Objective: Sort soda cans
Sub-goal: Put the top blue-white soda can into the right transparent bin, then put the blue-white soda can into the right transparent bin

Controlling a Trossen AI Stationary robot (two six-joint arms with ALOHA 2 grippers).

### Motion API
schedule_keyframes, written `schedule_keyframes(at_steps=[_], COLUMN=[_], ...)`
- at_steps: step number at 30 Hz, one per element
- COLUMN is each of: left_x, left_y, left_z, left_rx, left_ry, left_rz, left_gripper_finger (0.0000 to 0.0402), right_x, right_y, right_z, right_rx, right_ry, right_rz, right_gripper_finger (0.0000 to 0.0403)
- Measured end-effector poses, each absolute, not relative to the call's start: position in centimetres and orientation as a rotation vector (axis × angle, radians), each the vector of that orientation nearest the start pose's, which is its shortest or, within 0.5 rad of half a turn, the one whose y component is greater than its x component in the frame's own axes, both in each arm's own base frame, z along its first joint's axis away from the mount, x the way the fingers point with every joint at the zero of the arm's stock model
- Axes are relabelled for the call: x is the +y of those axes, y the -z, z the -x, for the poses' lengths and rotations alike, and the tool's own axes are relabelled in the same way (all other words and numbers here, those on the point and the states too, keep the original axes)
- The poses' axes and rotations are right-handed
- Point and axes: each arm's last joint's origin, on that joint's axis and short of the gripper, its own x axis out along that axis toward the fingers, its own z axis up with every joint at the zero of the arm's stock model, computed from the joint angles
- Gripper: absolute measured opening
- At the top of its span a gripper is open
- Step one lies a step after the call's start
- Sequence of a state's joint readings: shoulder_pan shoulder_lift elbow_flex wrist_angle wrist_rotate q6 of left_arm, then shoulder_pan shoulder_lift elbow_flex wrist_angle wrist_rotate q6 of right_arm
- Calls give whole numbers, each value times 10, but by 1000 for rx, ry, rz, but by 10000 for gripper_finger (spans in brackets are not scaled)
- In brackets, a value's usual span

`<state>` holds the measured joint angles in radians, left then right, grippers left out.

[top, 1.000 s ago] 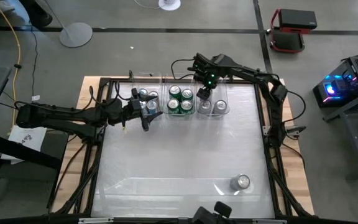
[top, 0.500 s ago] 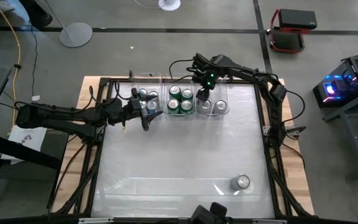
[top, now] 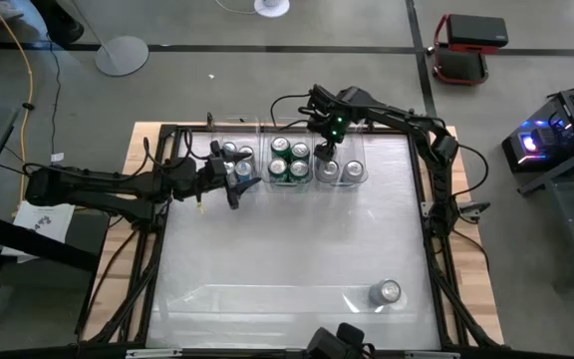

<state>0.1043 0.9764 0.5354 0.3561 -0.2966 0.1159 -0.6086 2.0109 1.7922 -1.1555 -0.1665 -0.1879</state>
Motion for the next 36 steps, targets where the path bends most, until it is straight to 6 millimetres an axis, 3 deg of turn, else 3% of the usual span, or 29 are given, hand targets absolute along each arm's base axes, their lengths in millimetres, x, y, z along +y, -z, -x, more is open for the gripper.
schedule_keyframes(at_steps=[9,14,18,22,26,29,32,36], left_x=[32,32,32,31,31,31,31,31], left_y=[-265,-263,-263,-263,-265,-268,-270,-275], left_z=[-211,-210,-210,-210,-211,-211,-211,-211], left_rx=[100,111,116,107,81,54,25,-29], left_ry=[-403,-404,-404,-404,-400,-400,-398,-397], left_rz=[-113,-72,-50,-25,-8,-6,1,37], left_gripper_finger=[333,333,333,333,333,333,333,333], right_x=[-229,-198,-149,-81,-5,42,74,105], right_y=[-292,-334,-359,-368,-352,-336,-317,-290], right_z=[-338,-321,-295,-261,-230,-212,-202,-198], right_rx=[1223,1205,1159,1064,937,857,798,903], right_ry=[326,475,534,571,544,456,389,187], right_rz=[-235,-130,-73,-31,17,-43,-231,-403], right_gripper_finger=[333,333,333,334,334,334,334,334])
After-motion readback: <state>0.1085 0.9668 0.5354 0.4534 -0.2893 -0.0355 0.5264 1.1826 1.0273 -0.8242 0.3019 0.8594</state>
